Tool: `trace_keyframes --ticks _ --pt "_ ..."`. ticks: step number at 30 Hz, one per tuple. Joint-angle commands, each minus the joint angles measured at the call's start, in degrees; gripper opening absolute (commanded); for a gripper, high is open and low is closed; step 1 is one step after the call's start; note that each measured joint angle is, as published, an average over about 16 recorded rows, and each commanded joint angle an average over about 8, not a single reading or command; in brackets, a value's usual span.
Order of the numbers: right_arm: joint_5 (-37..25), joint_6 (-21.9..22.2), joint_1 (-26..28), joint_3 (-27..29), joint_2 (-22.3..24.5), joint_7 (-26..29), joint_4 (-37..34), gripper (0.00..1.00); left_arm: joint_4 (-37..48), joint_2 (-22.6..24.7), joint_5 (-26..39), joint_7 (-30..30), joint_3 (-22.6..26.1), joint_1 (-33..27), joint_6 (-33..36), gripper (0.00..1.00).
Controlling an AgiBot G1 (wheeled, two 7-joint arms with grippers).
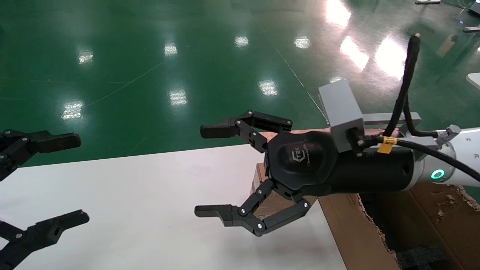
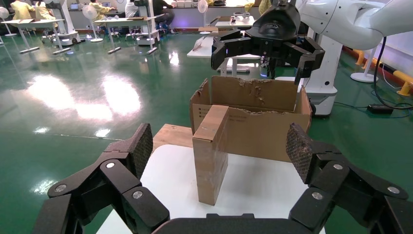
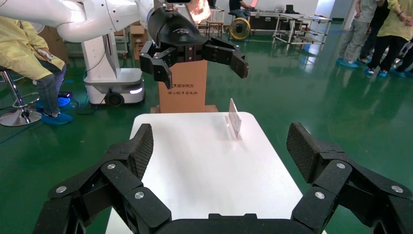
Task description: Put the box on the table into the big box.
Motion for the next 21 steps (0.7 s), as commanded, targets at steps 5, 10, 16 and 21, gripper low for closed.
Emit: trace_keyframes --ticks 5,10,16,21 --pt "0.0 0.0 0.0 0.0 0.0 0.0 0.0 1.0 0.0 0.0 0.0 0.0 0.0 0.0 0.0 1.0" --pt "0.0 0.0 0.0 0.0 0.0 0.0 0.0 1.0 0.0 0.0 0.0 0.0 0.0 0.0 0.0 1.0" --pt "0.0 0.0 0.0 0.0 0.0 0.0 0.0 0.83 0.0 0.0 0.0 0.0 0.0 0.0 0.0 1.0" --pt "0.0 0.0 0.0 0.0 0.0 0.0 0.0 0.2 0.0 0.0 0.0 0.0 0.0 0.0 0.0 0.7"
